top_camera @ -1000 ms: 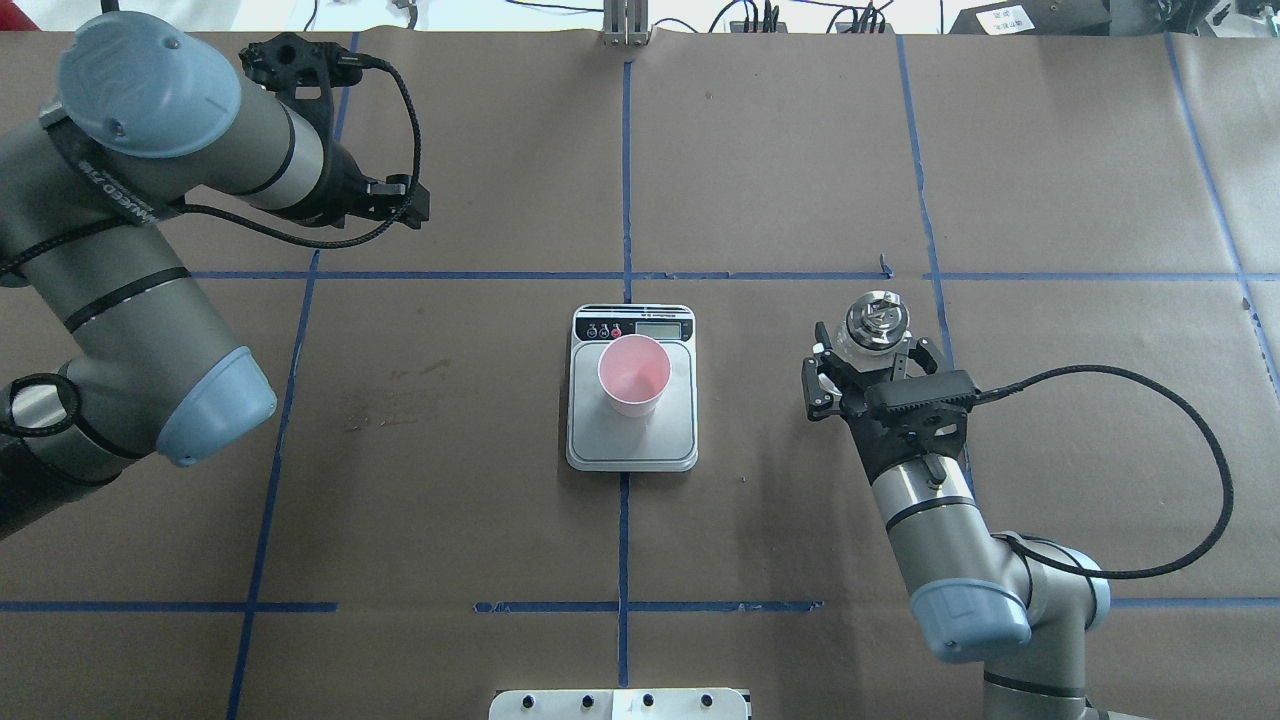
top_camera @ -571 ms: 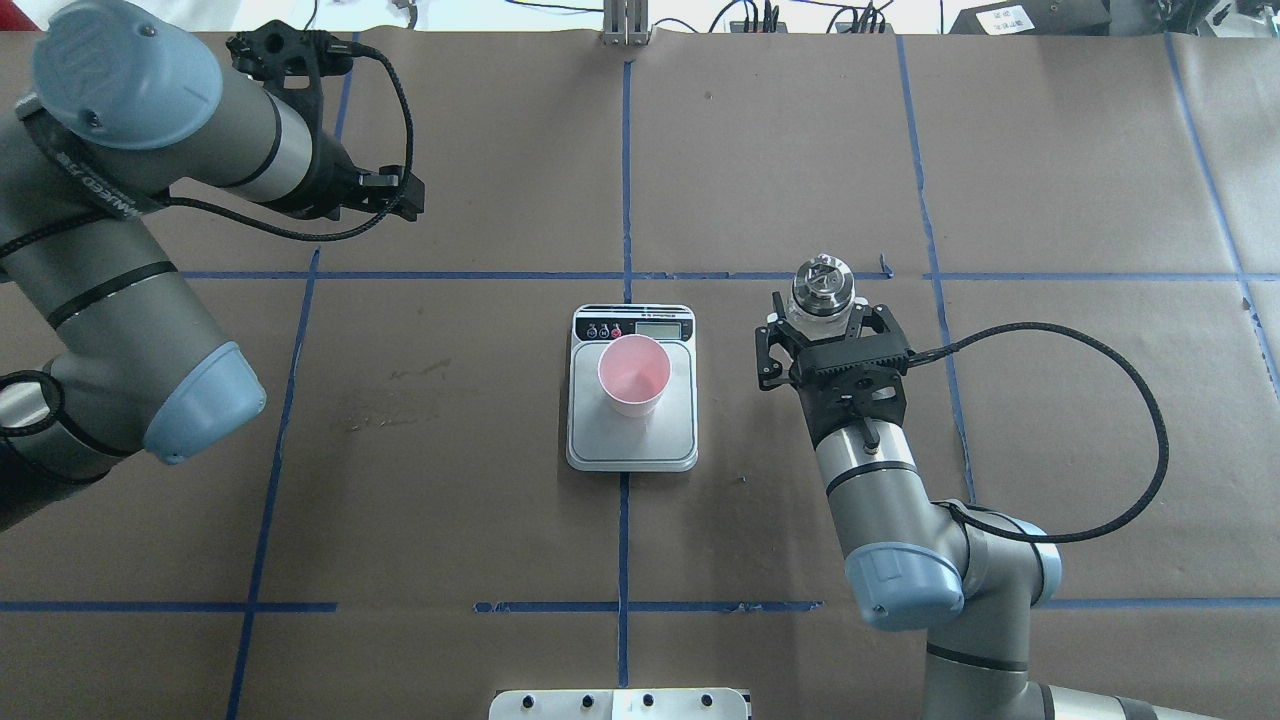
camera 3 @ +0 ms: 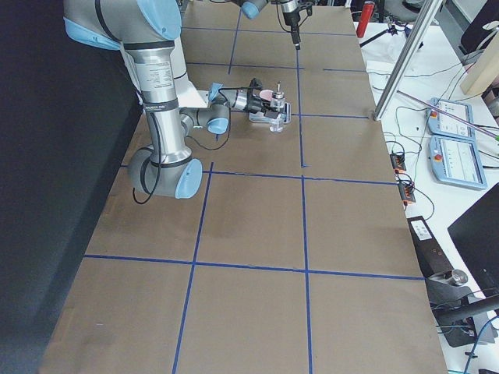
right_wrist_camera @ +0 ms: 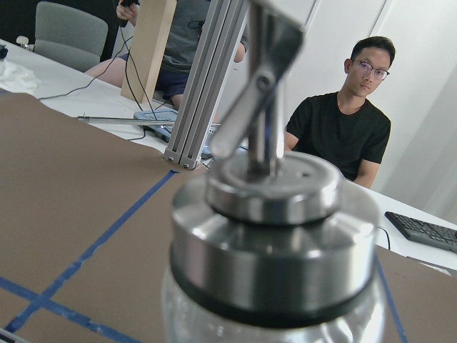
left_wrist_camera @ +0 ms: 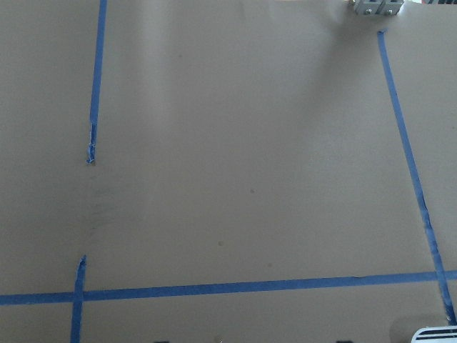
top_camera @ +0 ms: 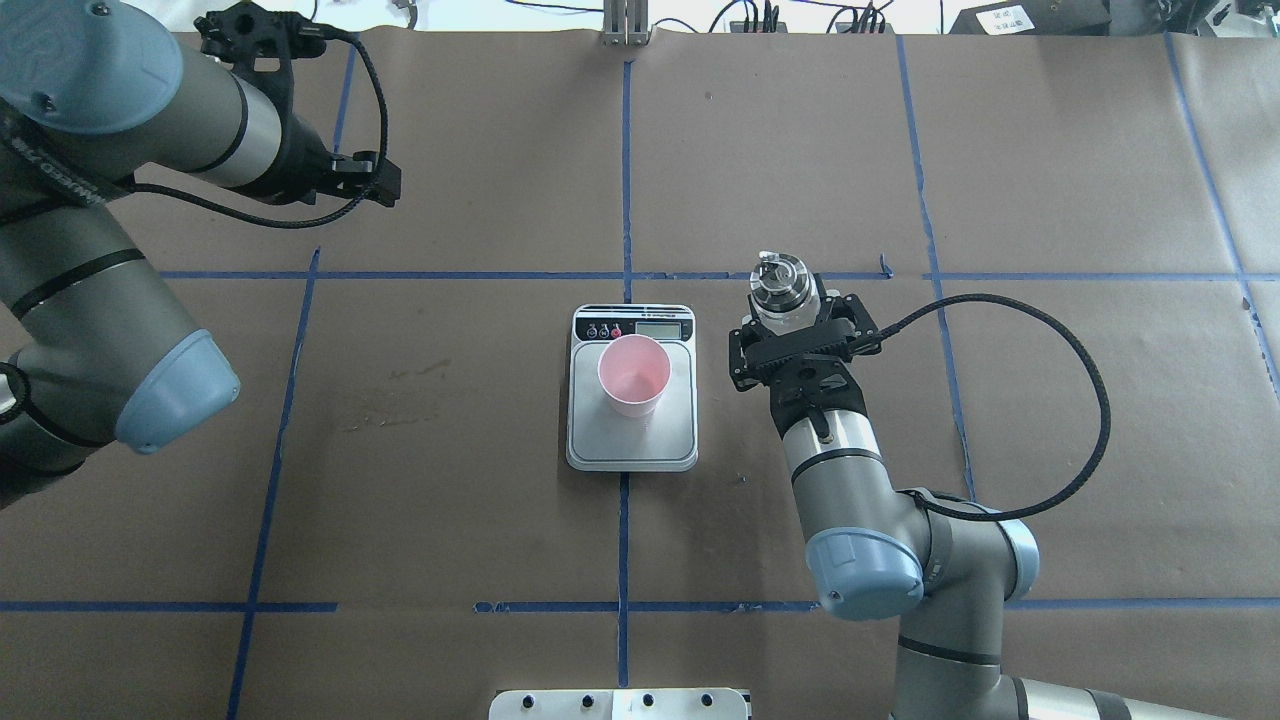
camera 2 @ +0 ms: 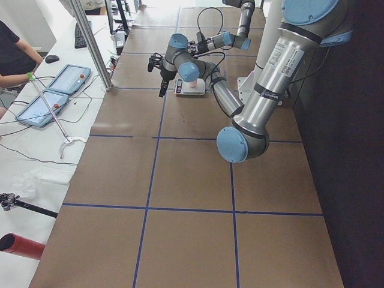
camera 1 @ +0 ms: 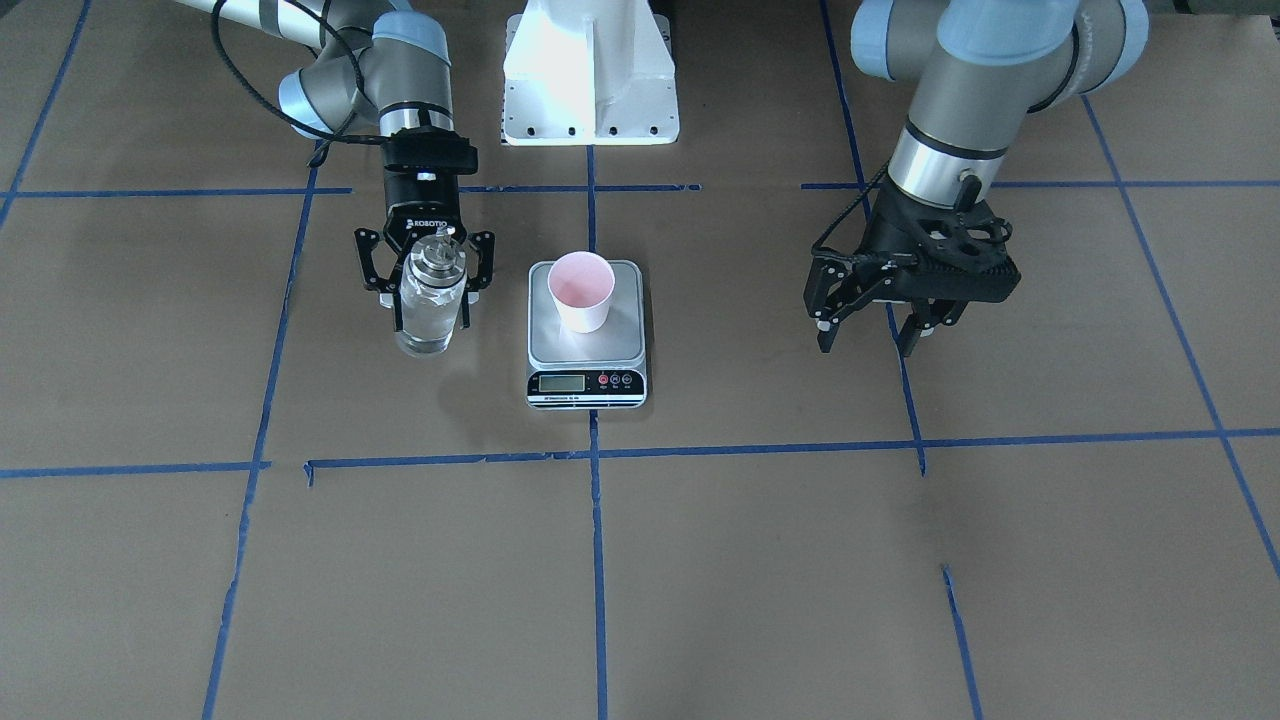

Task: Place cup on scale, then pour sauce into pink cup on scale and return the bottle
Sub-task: 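Bring the bottle spout beside the pink cup with the right gripper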

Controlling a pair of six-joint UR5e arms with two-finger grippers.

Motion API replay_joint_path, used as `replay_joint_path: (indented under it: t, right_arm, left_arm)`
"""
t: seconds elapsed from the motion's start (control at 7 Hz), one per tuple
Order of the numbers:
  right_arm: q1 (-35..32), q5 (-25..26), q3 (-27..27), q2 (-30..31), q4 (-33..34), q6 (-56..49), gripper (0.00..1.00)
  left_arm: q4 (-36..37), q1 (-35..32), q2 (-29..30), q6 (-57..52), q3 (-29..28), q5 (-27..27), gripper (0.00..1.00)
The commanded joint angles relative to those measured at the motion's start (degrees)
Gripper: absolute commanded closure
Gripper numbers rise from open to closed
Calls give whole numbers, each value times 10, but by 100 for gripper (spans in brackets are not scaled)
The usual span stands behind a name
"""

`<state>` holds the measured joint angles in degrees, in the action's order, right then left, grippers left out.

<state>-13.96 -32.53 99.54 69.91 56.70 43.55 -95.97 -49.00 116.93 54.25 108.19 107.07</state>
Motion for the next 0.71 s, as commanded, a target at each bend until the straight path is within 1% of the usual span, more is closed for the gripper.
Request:
replay_joint_path:
  t: [0.0,0.14,0.29,0.43,0.57]
  right_arm:
    - [-2,-1,9,-11,67,-119,100]
    - [-1,-3,7,-6,68,-155,100]
    - [-1,-2,7,-1,84,-200,100]
    - [0,-3,35,1,126,-267,100]
    - [2,-3,43,1,156,-279,100]
  left_arm:
    - [0,-28,-24,-49,9,1,17]
    - [-1,-30,-33,-55,11,2,16]
    - [0,-31,-34,-56,13,2,16]
    - [-1,-30,-32,-56,13,2,14]
    - [-1,-30,-32,-56,12,1,14]
